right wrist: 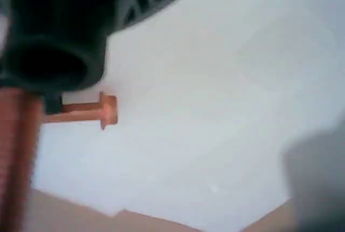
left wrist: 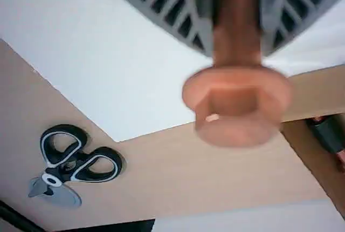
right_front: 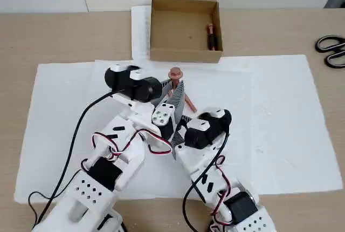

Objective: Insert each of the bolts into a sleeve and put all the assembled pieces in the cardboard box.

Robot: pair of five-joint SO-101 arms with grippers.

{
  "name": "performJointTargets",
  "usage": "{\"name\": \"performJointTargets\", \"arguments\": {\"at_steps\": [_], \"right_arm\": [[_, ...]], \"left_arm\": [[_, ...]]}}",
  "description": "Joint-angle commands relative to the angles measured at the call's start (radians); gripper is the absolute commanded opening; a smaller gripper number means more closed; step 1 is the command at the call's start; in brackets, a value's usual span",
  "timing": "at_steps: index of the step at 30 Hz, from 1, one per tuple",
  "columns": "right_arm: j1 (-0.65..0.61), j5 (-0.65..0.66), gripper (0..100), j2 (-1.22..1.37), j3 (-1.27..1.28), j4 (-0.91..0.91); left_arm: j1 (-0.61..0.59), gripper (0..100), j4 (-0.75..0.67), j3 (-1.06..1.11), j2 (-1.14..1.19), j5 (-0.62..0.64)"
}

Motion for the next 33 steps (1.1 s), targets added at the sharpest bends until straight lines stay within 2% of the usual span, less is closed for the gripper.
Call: {"name": "performJointTargets", "arguments": {"at_steps": [1, 5, 33], "right_arm": [[-0.005, -0.003, 0.3, -0.015, 0.008, -0.019], [-0.005, -0.003, 0.3, -0.015, 0.008, -0.019], [-0.004, -0.003, 0.3, -0.015, 0.008, -0.018]], "left_arm": [[0.008, 1, 0.006, -0.007, -0.028, 0.005], [0.008, 1, 0.052, -0.010, -0.032, 0.005], [0.011, 1, 0.071, -0.039, -0.032, 0.005]]}}
